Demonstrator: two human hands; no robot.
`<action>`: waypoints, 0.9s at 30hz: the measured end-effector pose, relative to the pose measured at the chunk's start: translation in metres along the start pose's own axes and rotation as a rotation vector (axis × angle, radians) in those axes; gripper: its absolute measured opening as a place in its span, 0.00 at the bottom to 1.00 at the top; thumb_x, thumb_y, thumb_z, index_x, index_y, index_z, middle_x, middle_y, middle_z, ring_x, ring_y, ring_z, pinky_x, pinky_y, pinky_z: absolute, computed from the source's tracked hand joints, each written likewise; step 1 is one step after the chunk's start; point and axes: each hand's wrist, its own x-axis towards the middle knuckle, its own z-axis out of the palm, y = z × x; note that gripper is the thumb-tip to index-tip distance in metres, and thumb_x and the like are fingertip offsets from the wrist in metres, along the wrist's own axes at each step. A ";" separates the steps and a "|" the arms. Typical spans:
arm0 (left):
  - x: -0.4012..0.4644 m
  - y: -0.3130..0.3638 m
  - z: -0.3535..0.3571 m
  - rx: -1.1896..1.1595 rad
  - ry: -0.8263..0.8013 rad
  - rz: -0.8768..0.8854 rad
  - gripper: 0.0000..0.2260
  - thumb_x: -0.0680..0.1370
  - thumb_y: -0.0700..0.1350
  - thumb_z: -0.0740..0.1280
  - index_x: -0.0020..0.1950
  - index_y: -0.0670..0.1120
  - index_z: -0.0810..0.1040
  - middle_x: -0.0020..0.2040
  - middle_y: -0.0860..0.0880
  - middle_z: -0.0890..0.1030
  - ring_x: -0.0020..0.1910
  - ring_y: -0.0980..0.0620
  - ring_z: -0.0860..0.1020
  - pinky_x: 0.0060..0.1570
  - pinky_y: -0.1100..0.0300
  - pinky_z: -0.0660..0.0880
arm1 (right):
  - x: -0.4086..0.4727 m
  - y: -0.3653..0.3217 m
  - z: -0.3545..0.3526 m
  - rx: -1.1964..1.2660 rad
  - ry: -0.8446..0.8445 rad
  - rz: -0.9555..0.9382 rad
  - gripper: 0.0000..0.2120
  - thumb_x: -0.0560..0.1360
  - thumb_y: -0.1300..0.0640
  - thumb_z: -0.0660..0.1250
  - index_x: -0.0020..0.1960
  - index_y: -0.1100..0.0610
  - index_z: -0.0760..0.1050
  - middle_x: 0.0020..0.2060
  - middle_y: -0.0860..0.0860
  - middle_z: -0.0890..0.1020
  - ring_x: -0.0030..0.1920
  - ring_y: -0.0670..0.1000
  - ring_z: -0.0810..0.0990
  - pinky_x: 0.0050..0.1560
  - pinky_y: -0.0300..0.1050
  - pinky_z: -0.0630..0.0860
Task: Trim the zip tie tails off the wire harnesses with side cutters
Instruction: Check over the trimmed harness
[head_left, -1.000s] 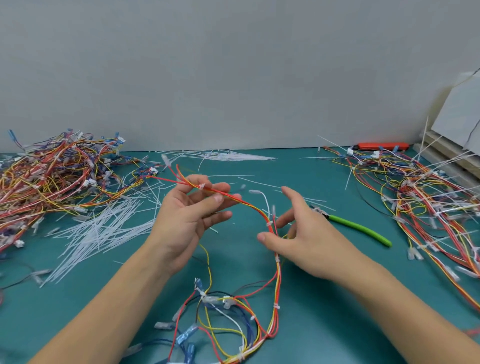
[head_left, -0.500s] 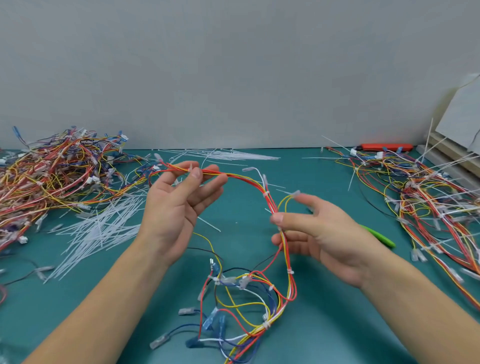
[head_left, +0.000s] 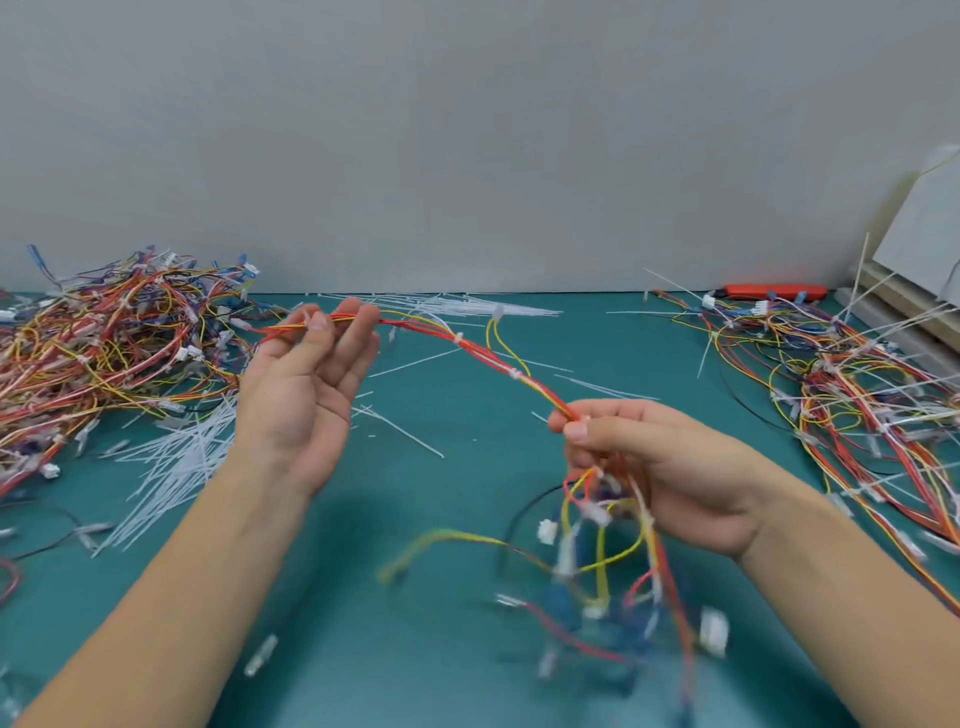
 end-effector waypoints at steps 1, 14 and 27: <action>0.001 0.002 -0.001 0.005 0.007 0.007 0.07 0.84 0.38 0.62 0.49 0.48 0.74 0.52 0.46 0.87 0.55 0.48 0.86 0.53 0.55 0.82 | 0.000 -0.002 -0.002 0.005 0.037 0.008 0.06 0.70 0.61 0.76 0.47 0.55 0.87 0.38 0.53 0.79 0.31 0.47 0.74 0.28 0.38 0.76; 0.012 0.009 -0.014 0.042 0.149 0.073 0.05 0.84 0.39 0.63 0.50 0.48 0.73 0.51 0.48 0.87 0.52 0.49 0.86 0.57 0.53 0.82 | -0.008 -0.007 -0.033 -0.335 -0.191 0.079 0.06 0.78 0.61 0.71 0.55 0.60 0.83 0.51 0.60 0.86 0.47 0.56 0.86 0.38 0.42 0.81; 0.008 0.012 -0.014 0.306 0.281 0.109 0.03 0.85 0.40 0.63 0.59 0.45 0.71 0.51 0.46 0.86 0.43 0.48 0.87 0.48 0.55 0.84 | -0.006 -0.008 -0.028 -0.901 0.366 -0.086 0.07 0.76 0.52 0.76 0.43 0.54 0.85 0.35 0.49 0.87 0.32 0.44 0.82 0.33 0.34 0.73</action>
